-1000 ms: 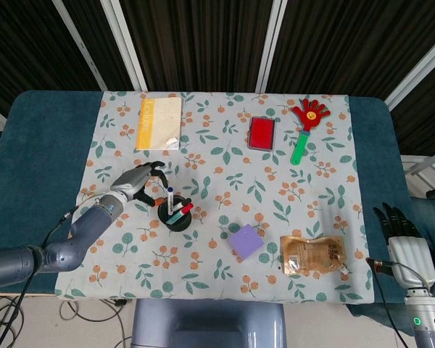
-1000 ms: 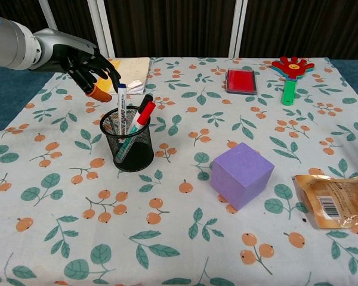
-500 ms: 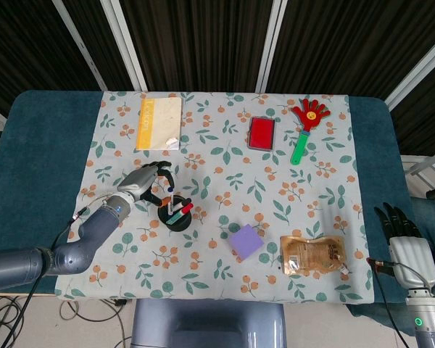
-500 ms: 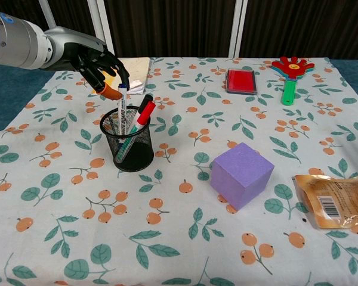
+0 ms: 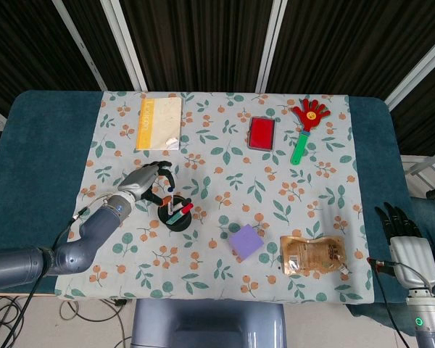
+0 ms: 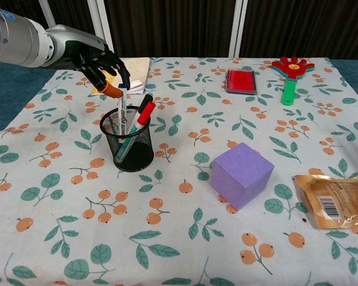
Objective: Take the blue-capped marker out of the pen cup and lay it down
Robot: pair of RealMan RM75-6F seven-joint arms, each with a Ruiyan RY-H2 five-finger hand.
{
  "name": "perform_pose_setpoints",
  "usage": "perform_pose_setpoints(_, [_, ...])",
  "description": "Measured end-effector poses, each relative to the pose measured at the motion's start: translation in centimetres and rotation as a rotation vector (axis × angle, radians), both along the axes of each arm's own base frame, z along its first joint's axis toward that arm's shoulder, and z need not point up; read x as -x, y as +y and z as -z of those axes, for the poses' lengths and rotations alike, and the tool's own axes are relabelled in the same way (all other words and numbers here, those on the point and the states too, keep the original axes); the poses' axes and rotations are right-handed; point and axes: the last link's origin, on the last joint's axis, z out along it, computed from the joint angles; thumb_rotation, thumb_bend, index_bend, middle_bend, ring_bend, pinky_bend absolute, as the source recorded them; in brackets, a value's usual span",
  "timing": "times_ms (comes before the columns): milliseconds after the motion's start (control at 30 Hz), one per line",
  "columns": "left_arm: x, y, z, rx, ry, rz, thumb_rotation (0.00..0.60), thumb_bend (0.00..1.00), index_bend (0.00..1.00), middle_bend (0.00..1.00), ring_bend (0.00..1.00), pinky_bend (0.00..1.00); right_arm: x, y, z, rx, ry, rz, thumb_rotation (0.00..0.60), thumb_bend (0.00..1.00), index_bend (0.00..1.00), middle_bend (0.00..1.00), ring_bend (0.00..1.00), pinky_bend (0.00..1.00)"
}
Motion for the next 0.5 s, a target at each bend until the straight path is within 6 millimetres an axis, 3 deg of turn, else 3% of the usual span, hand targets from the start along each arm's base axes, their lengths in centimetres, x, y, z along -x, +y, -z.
perform_pose_setpoints(500, [0.15, 0.09, 0.26, 0.006, 0.014, -0.002, 0.6, 0.34, 0.45, 0.09, 0.0, 0.0, 0.0, -0.01, -0.09, 0.003, -0.004, 0.001, 0.6, 0.05, 0.07, 0.0, 0.03, 0.19])
